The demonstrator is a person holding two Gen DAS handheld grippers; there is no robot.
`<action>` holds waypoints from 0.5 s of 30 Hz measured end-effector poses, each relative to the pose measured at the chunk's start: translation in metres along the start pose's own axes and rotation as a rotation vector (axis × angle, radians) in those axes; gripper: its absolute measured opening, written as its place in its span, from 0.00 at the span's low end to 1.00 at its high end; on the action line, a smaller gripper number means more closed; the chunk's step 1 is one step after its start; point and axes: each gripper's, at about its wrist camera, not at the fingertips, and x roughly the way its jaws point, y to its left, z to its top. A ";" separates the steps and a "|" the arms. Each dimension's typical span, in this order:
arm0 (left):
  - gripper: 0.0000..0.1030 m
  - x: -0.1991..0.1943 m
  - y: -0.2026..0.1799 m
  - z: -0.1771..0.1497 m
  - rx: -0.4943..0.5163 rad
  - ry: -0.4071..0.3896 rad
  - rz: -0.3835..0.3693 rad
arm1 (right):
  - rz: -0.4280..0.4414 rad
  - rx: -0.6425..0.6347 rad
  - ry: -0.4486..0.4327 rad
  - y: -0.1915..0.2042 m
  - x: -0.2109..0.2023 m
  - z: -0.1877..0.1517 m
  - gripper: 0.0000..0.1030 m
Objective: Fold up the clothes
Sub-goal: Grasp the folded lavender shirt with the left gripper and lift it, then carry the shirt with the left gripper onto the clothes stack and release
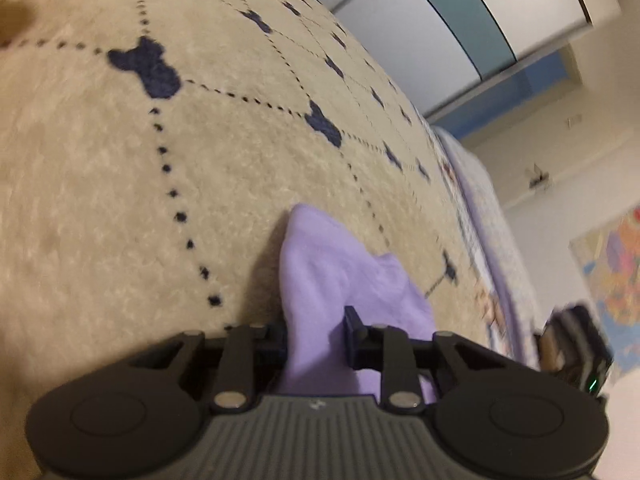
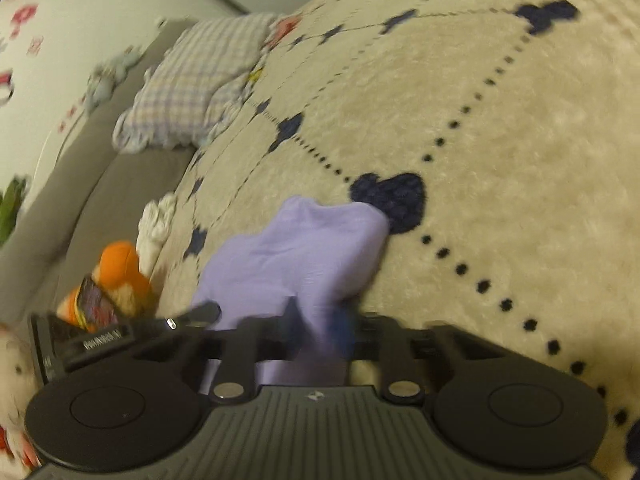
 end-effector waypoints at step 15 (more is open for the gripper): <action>0.17 0.076 -0.256 -0.016 0.340 0.048 -0.189 | -0.075 -0.050 -0.346 -0.010 -0.202 0.075 0.13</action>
